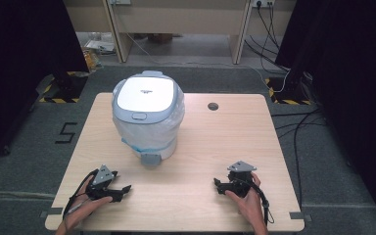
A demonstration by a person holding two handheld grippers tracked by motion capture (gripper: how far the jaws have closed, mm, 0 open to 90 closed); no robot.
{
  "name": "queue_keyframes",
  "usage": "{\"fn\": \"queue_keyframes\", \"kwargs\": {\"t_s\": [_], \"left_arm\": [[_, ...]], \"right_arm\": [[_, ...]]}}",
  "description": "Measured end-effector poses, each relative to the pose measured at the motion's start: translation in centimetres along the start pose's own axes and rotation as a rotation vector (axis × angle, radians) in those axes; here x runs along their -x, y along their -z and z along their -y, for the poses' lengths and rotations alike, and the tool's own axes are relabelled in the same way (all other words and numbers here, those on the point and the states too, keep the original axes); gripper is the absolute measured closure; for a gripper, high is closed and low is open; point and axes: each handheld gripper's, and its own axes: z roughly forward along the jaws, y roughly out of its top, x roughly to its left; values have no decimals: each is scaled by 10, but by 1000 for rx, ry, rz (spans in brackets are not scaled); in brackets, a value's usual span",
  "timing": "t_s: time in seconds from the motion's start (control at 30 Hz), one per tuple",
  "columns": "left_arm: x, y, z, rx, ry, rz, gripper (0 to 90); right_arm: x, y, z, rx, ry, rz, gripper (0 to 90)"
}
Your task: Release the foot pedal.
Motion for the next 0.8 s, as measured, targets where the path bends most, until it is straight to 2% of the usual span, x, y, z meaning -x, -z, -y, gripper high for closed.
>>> {"fn": "queue_keyframes", "kwargs": {"t_s": [0.07,0.8], "left_arm": [[-1,0,0,-3,14,15,205],[-2,-1,0,-2,4,27,200]], "right_arm": [[0,0,0,-2,-3,0,126],[0,0,0,-2,-2,0,126]]}}
